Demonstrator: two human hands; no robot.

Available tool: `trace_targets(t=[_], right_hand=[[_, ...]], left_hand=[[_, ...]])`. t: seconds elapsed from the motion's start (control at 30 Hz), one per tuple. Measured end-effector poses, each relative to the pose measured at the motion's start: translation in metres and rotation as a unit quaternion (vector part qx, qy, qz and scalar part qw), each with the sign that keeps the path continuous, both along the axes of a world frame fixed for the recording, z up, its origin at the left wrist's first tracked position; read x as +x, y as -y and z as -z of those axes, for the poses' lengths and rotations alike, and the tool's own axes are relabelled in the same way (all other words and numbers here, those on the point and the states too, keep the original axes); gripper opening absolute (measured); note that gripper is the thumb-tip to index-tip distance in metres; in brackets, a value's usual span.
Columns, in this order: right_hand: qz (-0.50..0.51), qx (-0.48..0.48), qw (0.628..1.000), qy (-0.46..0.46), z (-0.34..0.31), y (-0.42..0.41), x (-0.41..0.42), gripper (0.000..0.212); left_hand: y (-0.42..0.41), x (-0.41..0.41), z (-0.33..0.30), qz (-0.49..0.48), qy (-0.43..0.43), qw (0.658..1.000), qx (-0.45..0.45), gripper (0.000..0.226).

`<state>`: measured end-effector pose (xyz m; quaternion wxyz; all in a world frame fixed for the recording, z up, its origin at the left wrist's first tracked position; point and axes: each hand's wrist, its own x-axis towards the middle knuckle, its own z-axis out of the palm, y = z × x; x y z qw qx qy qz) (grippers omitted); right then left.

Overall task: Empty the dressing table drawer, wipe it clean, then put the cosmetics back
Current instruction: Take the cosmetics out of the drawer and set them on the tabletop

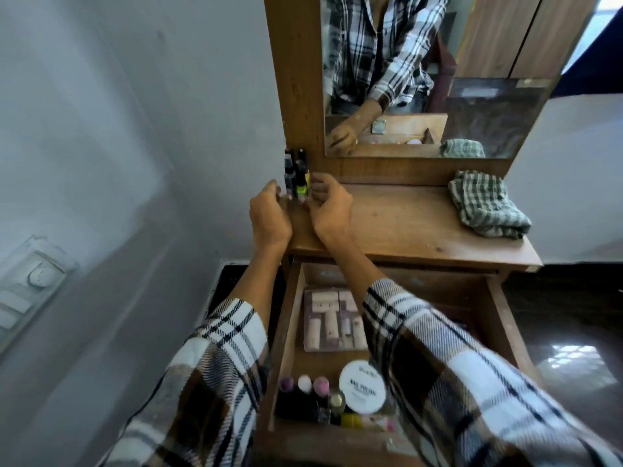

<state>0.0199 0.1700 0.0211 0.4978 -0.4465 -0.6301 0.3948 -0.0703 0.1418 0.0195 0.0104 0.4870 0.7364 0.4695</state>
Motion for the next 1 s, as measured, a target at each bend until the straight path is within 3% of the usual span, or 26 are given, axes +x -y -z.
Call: trace_targets(t=[0.03, 0.13, 0.2, 0.27, 0.33, 0.43, 0.53, 0.9, 1.0], right_hand=[[0.01, 0.023, 1.0, 0.0, -0.002, 0.006, 0.006, 0.039], [0.023, 0.082, 0.996, 0.03, -0.001, 0.033, 0.024, 0.03], [-0.013, 0.097, 0.995, 0.031, 0.007, 0.059, 0.038, 0.024], [-0.06, 0.115, 0.991, 0.022, 0.017, 0.092, 0.051, 0.018], [-0.124, 0.099, 0.986, 0.058, 0.026, 0.122, 0.064, 0.02], [-0.242, 0.047, 0.95, 0.19, 0.036, 0.156, 0.079, 0.021], [-0.272, 0.001, 0.921, 0.278, 0.044, 0.174, 0.089, 0.021], [-0.233, -0.011, 0.916, 0.326, 0.041, 0.197, 0.106, 0.035], [-0.22, -0.017, 0.92, 0.325, 0.04, 0.198, 0.106, 0.025]], left_hand=[[0.01, 0.003, 0.001, -0.002, 0.003, 1.0, 0.012, 0.011], [0.055, 0.018, 0.008, 0.002, 0.059, 0.997, 0.053, 0.045], [0.093, 0.028, 0.014, 0.018, 0.096, 0.99, 0.098, 0.061], [0.132, 0.035, 0.018, 0.052, 0.105, 0.99, 0.081, 0.064], [0.165, 0.04, 0.02, 0.111, 0.096, 0.989, -0.012, 0.056], [0.201, 0.039, 0.022, 0.204, 0.072, 0.96, -0.179, 0.045], [0.221, 0.04, 0.02, 0.24, 0.04, 0.929, -0.28, 0.041], [0.233, 0.06, 0.017, 0.21, -0.047, 0.923, -0.319, 0.025], [0.23, 0.063, 0.017, 0.183, -0.083, 0.926, -0.319, 0.017]])
